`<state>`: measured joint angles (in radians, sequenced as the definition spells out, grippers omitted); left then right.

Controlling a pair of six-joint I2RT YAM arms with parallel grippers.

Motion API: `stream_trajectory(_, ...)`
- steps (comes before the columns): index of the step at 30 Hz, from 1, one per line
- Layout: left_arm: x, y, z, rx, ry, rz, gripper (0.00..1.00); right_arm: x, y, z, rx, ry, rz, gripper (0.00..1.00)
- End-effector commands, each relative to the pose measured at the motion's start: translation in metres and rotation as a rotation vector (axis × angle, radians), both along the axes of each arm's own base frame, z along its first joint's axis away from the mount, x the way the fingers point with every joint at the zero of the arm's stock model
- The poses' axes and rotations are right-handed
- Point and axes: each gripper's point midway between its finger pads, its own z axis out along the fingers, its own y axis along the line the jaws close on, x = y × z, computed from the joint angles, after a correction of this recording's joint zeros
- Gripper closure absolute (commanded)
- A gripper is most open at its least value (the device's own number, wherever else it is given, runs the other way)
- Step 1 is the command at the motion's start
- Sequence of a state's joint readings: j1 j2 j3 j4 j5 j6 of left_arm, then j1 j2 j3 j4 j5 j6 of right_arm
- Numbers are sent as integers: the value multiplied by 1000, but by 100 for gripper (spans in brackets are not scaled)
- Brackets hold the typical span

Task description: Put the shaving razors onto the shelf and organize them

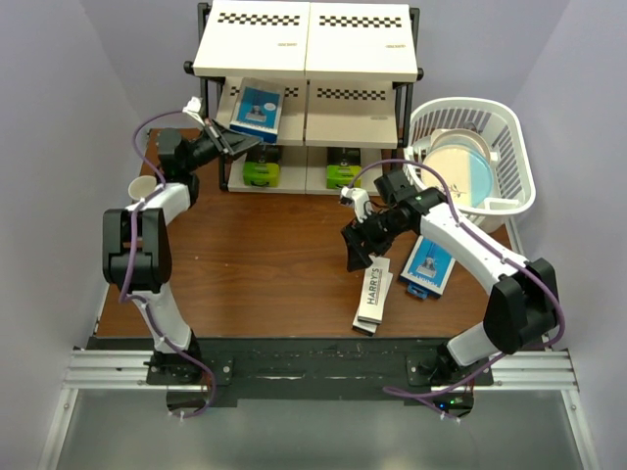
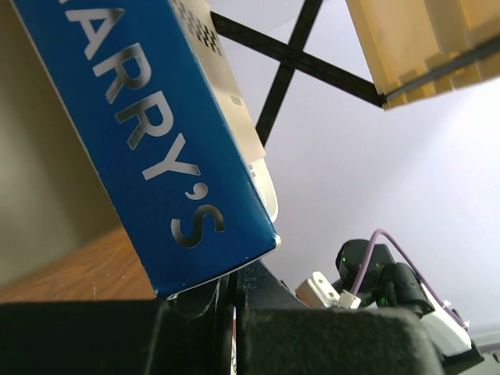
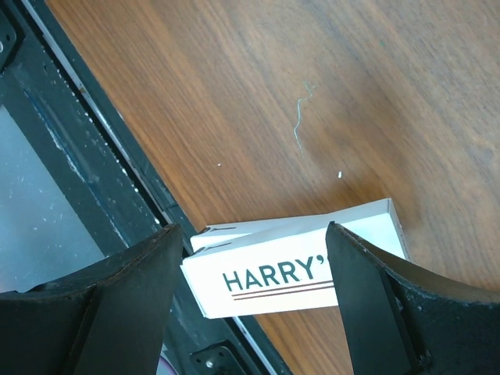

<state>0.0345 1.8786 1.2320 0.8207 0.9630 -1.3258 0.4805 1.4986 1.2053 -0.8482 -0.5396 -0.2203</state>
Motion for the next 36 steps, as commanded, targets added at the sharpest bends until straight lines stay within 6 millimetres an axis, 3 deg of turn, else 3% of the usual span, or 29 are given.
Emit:
stream_trajectory(1, 21, 16, 15, -10, -20, 56, 100, 8, -1, 6, 13, -30, -26, 22)
stream_trajectory(6, 40, 20, -10, -22, 119, 82, 100, 10, -1, 0, 12, 1, -39, 22)
stream_trajectory(16, 50, 12, -22, -18, 146, 56, 100, 24, 3, -7, 10, 12, -53, 22)
stream_trajectory(23, 37, 0, -17, -34, 146, 26, 100, 31, 5, -8, 13, 19, -62, 22)
stream_trajectory(36, 11, -5, 3, -47, 120, -10, 100, 42, 15, -11, 31, 30, -68, 22)
